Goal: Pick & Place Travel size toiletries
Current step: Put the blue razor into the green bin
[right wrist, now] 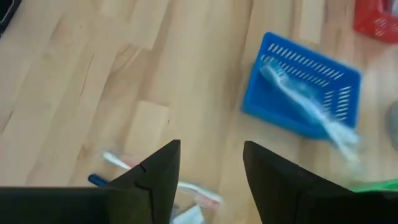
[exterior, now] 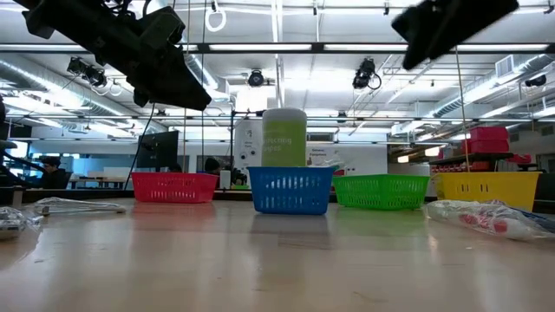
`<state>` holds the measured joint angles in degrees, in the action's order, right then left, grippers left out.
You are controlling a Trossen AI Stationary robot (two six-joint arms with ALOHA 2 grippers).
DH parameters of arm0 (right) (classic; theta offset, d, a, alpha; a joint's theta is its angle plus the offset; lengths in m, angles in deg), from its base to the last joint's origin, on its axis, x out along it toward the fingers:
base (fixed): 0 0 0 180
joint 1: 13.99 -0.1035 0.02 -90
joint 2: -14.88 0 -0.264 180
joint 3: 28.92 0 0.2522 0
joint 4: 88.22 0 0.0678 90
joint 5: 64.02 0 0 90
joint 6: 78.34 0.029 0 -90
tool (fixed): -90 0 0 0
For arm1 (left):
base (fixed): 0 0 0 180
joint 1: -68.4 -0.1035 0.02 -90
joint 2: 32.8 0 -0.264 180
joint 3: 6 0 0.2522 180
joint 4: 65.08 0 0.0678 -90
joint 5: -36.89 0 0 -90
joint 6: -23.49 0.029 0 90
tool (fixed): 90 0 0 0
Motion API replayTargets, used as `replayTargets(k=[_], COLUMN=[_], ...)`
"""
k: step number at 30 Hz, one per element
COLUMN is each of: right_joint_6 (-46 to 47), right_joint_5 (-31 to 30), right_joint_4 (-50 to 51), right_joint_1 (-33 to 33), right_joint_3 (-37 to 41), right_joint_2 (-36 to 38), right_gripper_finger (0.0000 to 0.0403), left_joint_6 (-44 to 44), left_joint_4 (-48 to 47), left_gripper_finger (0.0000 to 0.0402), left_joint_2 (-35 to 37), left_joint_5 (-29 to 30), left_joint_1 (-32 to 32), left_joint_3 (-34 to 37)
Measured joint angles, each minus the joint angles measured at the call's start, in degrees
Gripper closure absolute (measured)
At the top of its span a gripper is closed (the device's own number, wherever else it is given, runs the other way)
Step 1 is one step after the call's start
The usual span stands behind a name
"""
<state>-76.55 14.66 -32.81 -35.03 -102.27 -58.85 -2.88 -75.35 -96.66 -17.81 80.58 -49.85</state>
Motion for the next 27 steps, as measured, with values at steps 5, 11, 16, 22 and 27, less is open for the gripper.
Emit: replayTargets(k=[5, 11, 16, 22, 27], right_joint_6=[5.10, 6.62, 9.55, 5.34, 3.25], right_joint_5=[6.60, 17.63, 21.97, 21.94, 18.68], right_joint_4=[-8.53, -27.57, -42.42, -47.05, -47.91], right_joint_1=[0.02, 0.00, -0.02, 0.00, 0.00], right_joint_3=[8.61, 16.81, 21.94, 23.31, 23.33], right_joint_2=[1.86, 1.90, 1.90, 1.90, 1.90], right_gripper_finger=[0.0219, 0.0220, 0.0215, 0.0213, 0.0216], left_joint_6=[0.00, 0.00, 0.00, 0.11, -0.03], left_joint_4=[0.02, 0.04, 0.06, 0.04, 0.07], left_gripper_finger=[0.0265, 0.0265, 0.0265, 0.0265, 0.0265], left_joint_2=[0.00, 0.00, 0.00, 0.00, 0.00], left_joint_5=[-0.36, -0.36, -0.36, -0.38, -0.37], left_joint_1=[0.00, 0.00, 0.00, 0.00, -0.02], left_joint_3=[0.00, 0.00, 0.00, 0.00, 0.00])
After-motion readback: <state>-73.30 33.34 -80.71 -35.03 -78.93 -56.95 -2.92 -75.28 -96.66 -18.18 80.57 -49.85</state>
